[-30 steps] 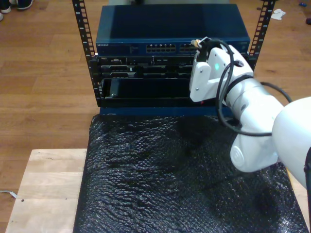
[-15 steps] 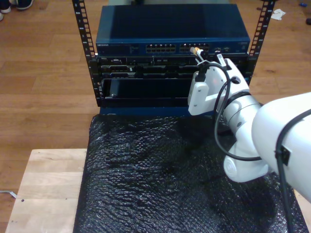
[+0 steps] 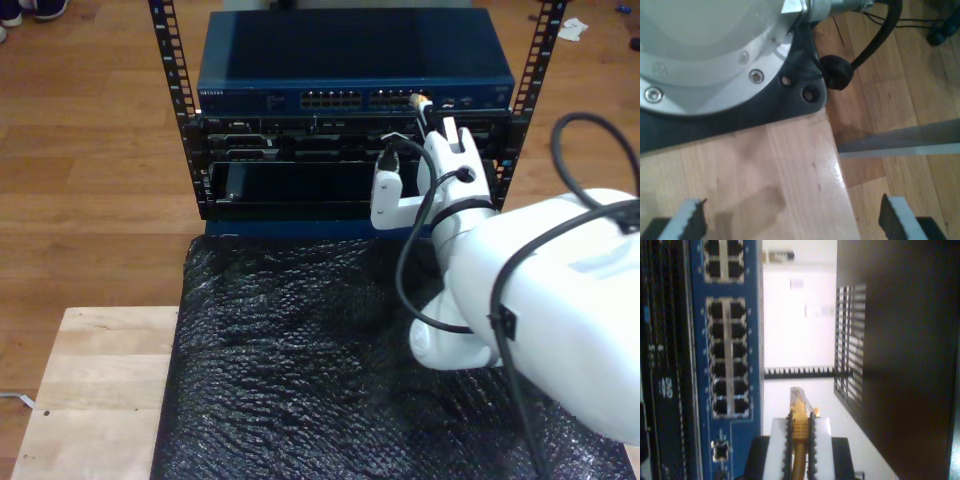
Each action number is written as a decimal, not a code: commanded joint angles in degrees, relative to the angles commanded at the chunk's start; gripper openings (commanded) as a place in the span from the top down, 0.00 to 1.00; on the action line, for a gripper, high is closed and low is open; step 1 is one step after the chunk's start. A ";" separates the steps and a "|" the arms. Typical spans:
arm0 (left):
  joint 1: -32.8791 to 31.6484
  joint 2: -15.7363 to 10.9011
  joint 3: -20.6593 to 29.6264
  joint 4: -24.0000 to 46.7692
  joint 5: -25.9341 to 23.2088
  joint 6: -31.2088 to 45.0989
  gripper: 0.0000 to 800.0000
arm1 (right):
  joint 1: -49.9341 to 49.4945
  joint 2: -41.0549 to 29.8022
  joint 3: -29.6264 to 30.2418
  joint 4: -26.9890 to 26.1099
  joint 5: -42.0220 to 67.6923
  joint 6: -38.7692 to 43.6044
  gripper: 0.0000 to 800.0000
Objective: Grab the cable and plug it in
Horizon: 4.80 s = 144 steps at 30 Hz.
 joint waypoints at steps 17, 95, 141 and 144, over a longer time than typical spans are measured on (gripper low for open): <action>0.00 0.00 0.00 0.00 0.00 0.00 0.00 | 2.73 8.53 -9.85 8.79 -0.70 -1.76 1.00; 0.00 0.00 -0.09 0.00 0.00 0.00 0.00 | 2.20 13.80 -16.79 10.46 -0.79 -3.16 1.00; 0.00 0.00 -0.09 0.00 0.00 0.00 0.00 | 2.11 13.89 -17.58 10.37 0.18 -3.16 1.00; 0.00 0.00 0.00 0.00 0.00 0.00 0.00 | 2.11 14.33 -17.85 10.37 0.26 -3.16 1.00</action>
